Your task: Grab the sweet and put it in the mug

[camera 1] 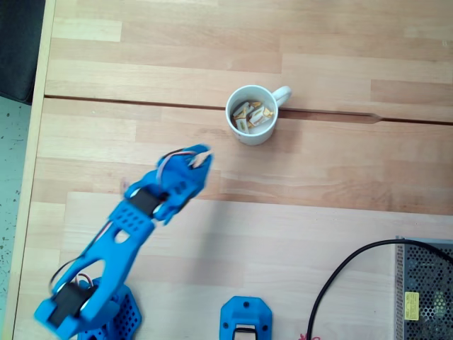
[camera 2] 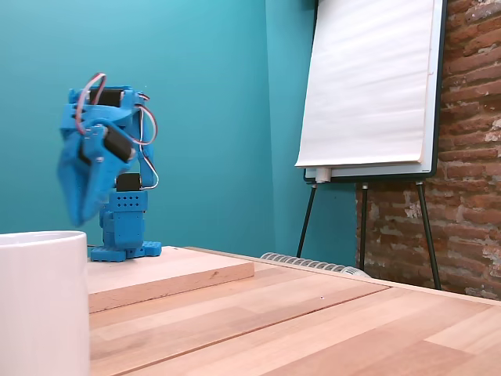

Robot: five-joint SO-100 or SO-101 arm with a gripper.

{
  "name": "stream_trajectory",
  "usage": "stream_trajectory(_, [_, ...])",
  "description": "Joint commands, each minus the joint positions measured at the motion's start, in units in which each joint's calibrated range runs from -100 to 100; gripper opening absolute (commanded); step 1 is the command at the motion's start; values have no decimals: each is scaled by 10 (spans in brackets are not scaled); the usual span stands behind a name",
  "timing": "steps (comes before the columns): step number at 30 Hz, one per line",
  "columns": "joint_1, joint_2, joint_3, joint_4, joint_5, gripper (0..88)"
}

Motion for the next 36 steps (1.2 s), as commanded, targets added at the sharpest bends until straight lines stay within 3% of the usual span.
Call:
stream_trajectory(1, [-31,-146,105,1,-1,37])
stream_trajectory(13, [-184,-420,535,1,4,38])
stream_trajectory(26, [-319,-634,711,11,9,35])
stream_trajectory(36, [-324,-668,767,12,115,38])
